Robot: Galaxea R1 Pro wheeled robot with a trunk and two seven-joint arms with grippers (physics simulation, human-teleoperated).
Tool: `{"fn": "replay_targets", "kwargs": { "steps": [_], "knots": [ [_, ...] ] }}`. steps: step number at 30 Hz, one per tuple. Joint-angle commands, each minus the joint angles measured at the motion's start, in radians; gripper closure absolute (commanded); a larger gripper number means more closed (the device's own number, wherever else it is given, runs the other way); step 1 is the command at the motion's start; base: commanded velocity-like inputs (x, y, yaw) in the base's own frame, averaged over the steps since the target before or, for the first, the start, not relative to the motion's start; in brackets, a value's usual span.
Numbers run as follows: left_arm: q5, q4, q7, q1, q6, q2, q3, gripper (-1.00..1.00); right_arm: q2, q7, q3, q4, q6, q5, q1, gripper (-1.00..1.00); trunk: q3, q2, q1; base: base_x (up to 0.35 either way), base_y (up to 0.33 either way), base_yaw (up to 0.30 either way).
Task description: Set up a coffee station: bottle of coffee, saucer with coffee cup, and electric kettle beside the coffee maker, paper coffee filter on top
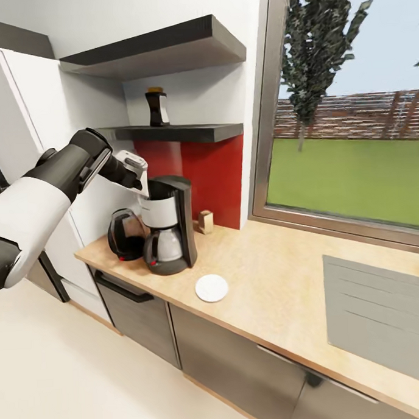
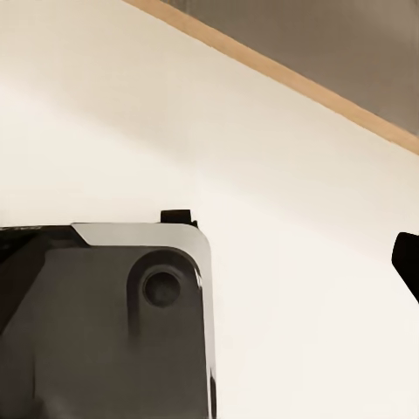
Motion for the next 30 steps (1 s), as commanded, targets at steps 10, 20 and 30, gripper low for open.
{"fn": "replay_targets", "kwargs": {
  "steps": [10, 20, 30],
  "knots": [
    [-0.005, -0.002, -0.006, 0.000, 0.002, 0.000, -0.005, 1.00, 0.004, 0.000, -0.004, 0.000, -0.002, 0.010, -0.001, -1.00, -0.002, -0.002, 0.001, 0.072, 0.054, -0.101],
    [-0.008, 0.000, -0.006, 0.005, 0.000, 0.012, -0.015, 1.00, 0.005, 0.000, -0.004, 0.000, -0.001, 0.010, -0.001, -1.00, -0.002, -0.002, 0.001, 0.056, 0.051, 0.000],
    [-0.071, -0.011, -0.016, -0.005, 0.012, -0.004, -0.027, 1.00, 0.014, -0.002, -0.007, 0.009, -0.005, 0.012, -0.002, -1.00, -0.002, -0.002, 0.001, 0.135, 0.000, 0.000]
  ]
}}
